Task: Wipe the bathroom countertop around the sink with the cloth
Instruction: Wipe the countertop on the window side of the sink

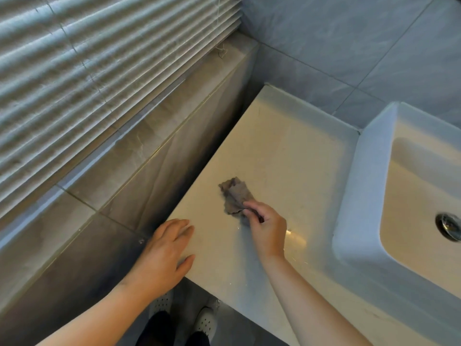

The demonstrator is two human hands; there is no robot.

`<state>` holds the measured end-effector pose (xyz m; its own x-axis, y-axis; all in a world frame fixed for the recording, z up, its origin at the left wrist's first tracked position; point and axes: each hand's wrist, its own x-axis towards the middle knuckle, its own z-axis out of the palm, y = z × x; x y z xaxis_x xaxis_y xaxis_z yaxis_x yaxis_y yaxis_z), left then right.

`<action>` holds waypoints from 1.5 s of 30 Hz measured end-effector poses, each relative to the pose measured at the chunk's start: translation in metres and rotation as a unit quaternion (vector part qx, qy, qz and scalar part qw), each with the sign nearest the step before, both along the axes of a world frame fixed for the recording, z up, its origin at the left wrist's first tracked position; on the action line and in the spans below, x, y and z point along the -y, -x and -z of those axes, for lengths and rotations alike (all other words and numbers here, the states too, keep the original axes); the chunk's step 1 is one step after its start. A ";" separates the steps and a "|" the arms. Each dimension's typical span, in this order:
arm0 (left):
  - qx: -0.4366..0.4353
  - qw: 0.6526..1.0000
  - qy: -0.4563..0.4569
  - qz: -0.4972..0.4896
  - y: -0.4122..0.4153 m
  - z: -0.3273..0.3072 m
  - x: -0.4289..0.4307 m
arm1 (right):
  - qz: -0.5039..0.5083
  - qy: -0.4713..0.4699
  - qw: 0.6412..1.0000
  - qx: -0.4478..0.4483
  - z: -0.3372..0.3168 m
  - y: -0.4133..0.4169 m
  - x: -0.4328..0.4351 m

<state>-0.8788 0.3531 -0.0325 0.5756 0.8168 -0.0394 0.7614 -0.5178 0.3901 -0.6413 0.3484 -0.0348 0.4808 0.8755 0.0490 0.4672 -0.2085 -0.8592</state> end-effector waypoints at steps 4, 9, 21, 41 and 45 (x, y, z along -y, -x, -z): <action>-0.020 1.000 -0.001 0.002 -0.001 0.002 0.001 | -0.058 0.027 0.998 -0.019 -0.006 0.022 0.032; -0.031 0.999 -0.008 -0.008 -0.007 -0.001 0.000 | 0.033 0.017 0.988 -0.151 -0.027 0.010 0.045; -0.045 0.999 -0.009 -0.008 -0.008 0.001 0.002 | 0.129 0.010 0.992 -0.012 -0.014 -0.097 -0.001; -0.073 0.997 0.018 0.016 -0.015 -0.011 0.001 | 0.131 -0.013 0.988 -0.085 -0.035 -0.015 0.085; -0.057 0.996 0.013 0.068 -0.030 -0.017 0.009 | 0.260 -0.052 0.963 -0.043 -0.036 -0.063 0.069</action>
